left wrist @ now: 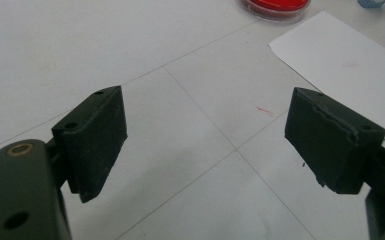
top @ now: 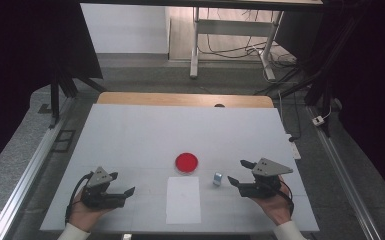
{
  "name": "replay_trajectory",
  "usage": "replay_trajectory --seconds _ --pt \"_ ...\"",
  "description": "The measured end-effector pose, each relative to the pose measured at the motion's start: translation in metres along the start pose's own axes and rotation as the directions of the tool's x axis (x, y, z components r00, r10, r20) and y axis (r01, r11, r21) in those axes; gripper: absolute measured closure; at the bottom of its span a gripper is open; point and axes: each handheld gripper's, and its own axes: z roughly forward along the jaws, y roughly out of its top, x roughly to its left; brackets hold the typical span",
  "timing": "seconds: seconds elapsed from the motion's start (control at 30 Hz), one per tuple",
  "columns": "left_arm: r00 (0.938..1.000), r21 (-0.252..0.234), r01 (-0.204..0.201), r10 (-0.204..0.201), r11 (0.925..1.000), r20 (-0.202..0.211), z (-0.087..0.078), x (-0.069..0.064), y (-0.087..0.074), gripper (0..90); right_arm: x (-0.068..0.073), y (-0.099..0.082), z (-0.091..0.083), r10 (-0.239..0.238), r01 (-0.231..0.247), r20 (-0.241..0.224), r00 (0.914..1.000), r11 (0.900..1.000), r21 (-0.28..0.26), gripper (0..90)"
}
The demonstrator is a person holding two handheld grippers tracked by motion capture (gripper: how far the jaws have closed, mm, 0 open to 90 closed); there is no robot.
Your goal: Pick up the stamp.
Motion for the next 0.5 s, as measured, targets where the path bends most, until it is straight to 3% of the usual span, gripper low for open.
replay_trajectory --seconds 0.27,0.5 --pt "1.0 0.003 -0.004 0.004 1.0 -0.001 0.0 -0.001 0.0 17.3 0.002 0.001 0.009 0.004 -0.004 -0.01 0.9999 0.9997 0.025 28.1" --pt "0.9999 0.014 -0.011 0.011 0.9998 0.003 0.002 -0.002 -0.001 17.3 0.003 0.003 0.021 -0.01 0.012 -0.024 0.9997 0.9966 0.081 28.2"
